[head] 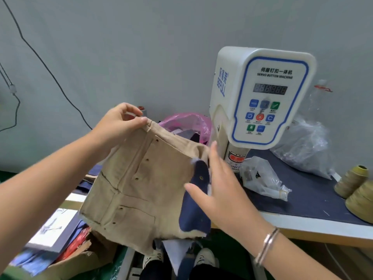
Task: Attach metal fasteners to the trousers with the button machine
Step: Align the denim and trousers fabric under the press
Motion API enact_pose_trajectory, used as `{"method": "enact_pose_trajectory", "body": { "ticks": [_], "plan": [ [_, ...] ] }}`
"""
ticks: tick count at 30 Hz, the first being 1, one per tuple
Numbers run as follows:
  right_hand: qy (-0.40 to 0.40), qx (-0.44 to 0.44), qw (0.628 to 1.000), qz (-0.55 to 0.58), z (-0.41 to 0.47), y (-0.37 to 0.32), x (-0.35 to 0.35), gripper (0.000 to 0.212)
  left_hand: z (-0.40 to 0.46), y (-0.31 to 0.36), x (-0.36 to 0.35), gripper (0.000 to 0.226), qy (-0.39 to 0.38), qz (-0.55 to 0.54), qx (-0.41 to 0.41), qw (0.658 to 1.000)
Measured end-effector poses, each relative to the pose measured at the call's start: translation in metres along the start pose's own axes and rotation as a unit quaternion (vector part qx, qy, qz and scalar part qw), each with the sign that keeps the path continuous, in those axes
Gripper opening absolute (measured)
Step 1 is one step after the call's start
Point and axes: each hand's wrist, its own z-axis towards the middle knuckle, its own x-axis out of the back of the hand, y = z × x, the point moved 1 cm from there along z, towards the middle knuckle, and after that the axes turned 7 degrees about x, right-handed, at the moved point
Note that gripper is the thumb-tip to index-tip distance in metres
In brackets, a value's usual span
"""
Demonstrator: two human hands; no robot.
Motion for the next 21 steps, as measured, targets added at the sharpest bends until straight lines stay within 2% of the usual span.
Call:
{"method": "enact_pose_trajectory", "body": {
  "ticks": [2, 4, 5, 6, 8, 9, 10, 12, 15, 17, 19, 20, 21],
  "plan": [
    [0.078, 0.07, 0.99, -0.099, 0.017, -0.019, -0.002, 0.094, -0.001, 0.008, -0.004, 0.011, -0.006, 0.015, -0.017, 1.0],
    [0.186, 0.106, 0.958, -0.192, 0.042, -0.036, -0.003, 0.09, -0.001, 0.014, -0.007, 0.012, -0.01, 0.015, -0.029, 0.999],
    [0.209, 0.111, 0.948, -0.211, 0.056, -0.042, -0.004, 0.09, -0.001, 0.017, -0.008, 0.012, -0.016, 0.015, -0.035, 0.999],
    [0.189, 0.095, 0.954, -0.214, 0.071, -0.047, -0.007, 0.094, -0.002, 0.019, -0.009, 0.012, -0.028, 0.016, -0.04, 0.999],
    [0.074, 0.052, 0.975, -0.203, 0.103, -0.045, -0.016, 0.095, -0.004, 0.022, -0.01, 0.01, -0.065, 0.01, -0.043, 0.997],
    [0.016, 0.035, 0.982, -0.187, 0.117, -0.042, -0.019, 0.082, -0.005, 0.021, -0.01, 0.009, -0.084, 0.0, -0.044, 0.996],
    [-0.029, 0.024, 0.988, -0.15, 0.129, -0.039, -0.02, 0.061, -0.006, 0.02, -0.008, 0.008, -0.097, -0.015, -0.046, 0.994],
    [-0.043, 0.025, 0.997, -0.064, 0.146, -0.034, -0.017, 0.033, -0.006, 0.013, -0.001, 0.014, -0.099, -0.05, -0.058, 0.992],
    [0.009, 0.027, 0.998, 0.052, 0.156, -0.029, -0.008, 0.033, -0.01, -0.012, 0.018, 0.057, -0.075, -0.024, -0.074, 0.994],
    [0.043, 0.004, 0.984, 0.171, 0.153, -0.033, -0.002, 0.032, -0.021, -0.036, 0.024, 0.087, -0.107, 0.01, -0.038, 0.993],
    [0.056, -0.008, 0.963, 0.265, 0.149, -0.04, 0.003, 0.019, -0.03, -0.062, 0.027, 0.113, -0.127, 0.036, 0.015, 0.991],
    [0.055, -0.008, 0.954, 0.295, 0.147, -0.044, 0.005, 0.015, -0.033, -0.071, 0.029, 0.119, -0.134, 0.029, 0.051, 0.989],
    [0.05, -0.009, 0.946, 0.32, 0.146, -0.047, 0.006, 0.013, -0.035, -0.076, 0.033, 0.114, -0.15, 0.012, 0.085, 0.985]
  ]
}}
